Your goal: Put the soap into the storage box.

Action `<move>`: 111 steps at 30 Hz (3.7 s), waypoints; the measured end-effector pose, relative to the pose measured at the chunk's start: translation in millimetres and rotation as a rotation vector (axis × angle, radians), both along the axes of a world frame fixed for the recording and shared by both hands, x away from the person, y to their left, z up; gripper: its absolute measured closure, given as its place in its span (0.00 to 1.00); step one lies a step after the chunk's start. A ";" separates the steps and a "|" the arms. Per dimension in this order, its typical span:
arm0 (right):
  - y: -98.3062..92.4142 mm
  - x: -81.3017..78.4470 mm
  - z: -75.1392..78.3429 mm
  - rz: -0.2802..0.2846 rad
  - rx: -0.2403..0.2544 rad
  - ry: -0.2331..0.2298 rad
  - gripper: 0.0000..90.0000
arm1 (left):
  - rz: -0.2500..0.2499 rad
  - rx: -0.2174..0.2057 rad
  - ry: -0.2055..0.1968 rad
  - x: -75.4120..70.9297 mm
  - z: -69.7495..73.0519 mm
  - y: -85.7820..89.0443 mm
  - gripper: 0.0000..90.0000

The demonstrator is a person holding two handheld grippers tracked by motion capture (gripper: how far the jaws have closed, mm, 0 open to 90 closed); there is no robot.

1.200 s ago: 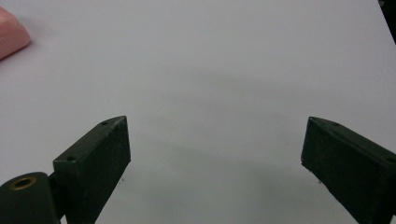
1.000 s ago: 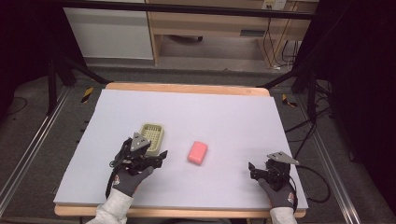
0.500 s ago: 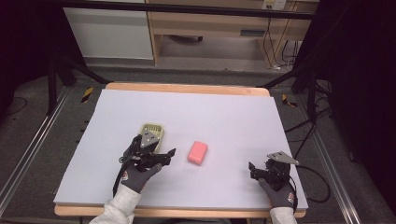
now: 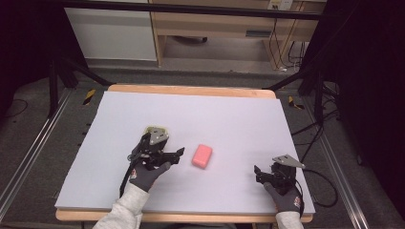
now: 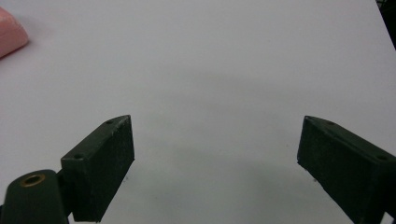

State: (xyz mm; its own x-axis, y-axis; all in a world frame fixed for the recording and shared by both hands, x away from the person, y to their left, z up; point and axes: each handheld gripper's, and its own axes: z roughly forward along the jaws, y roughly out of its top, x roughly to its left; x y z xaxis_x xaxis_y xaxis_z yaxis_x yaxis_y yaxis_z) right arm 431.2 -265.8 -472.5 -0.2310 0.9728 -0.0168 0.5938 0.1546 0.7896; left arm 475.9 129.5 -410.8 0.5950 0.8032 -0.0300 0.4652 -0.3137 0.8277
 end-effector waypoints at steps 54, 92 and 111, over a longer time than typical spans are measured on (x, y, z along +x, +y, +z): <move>0.9 0.4 0.2 0.007 -0.003 0.000 0.13 | -0.079 0.081 0.047 18.7 -23.1 -70.0 0.27; 1.1 0.6 0.3 0.015 -0.006 0.001 0.13 | -0.092 0.115 0.094 31.7 -48.9 -97.2 0.27; 2.1 0.9 0.0 0.012 -0.003 0.008 0.13 | -0.084 0.150 0.127 36.7 -59.0 -101.2 0.29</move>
State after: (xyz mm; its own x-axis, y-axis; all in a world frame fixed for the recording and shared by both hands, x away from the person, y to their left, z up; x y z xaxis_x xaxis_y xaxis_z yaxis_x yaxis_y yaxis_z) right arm 432.2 -263.7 -472.5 -0.2426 0.9700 -0.0174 0.5985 0.1638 0.7842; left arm 512.6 28.3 -469.7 0.6591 0.7520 0.0077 0.5295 -0.4713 0.7053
